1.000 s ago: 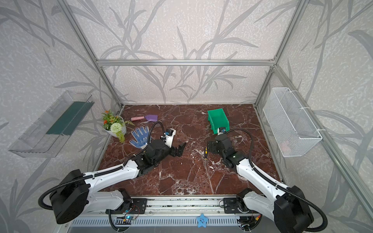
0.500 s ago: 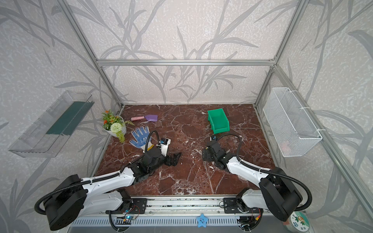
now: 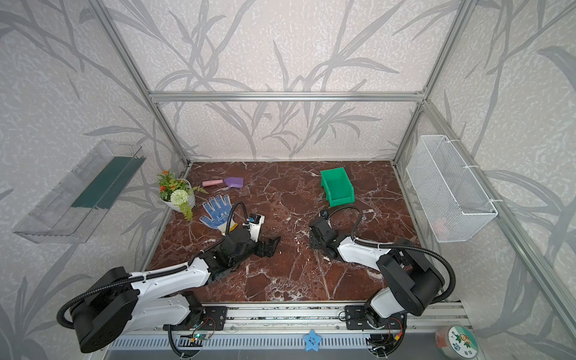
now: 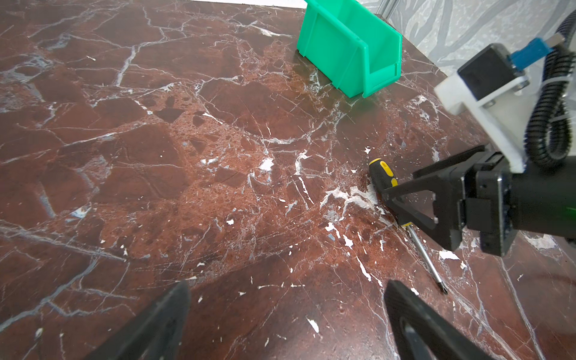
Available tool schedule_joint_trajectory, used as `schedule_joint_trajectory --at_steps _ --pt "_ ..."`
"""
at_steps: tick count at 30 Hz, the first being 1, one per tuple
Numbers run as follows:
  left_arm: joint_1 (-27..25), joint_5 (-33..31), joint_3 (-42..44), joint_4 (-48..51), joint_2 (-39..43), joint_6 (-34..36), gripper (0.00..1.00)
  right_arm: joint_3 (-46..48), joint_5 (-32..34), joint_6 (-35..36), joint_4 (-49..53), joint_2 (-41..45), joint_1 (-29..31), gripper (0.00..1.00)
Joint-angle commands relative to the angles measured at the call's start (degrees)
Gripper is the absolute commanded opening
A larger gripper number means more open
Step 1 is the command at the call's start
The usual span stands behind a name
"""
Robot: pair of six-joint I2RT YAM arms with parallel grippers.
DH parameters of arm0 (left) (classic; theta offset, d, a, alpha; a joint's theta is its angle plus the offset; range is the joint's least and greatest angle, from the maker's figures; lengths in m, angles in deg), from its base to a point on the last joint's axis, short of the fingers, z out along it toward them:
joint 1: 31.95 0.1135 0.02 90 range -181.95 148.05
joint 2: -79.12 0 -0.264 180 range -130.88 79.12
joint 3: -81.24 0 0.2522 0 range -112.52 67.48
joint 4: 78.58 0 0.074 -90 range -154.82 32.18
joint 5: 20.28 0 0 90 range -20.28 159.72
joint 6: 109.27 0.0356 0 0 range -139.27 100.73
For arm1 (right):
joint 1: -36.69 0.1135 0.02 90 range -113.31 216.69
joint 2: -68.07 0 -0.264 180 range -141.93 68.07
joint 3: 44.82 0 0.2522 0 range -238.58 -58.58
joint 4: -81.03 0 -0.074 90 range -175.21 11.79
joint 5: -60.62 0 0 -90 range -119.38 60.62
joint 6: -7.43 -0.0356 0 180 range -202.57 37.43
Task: Put the screwdriver in the bin
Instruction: 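Reach the right gripper to the screwdriver handle while the left arm moves inward, then close the right gripper on the black-and-yellow screwdriver handle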
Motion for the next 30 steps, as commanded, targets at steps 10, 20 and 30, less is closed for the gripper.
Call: schedule_joint_trajectory --at_steps 10,20,30 --pt "0.1 -0.1 -0.4 1.0 0.1 0.2 0.99 -3.6 3.5 -1.6 -0.5 -4.9 1.4 0.2" --pt "0.1 1.3 -3.3 1.9 -0.8 -0.2 0.99 -8.3 8.6 1.8 7.1 2.1 1.4 0.12" --pt "-0.8 2.9 -15.2 3.1 -6.0 5.3 0.99 -17.7 -0.8 6.8 12.0 7.7 -10.2 0.11"
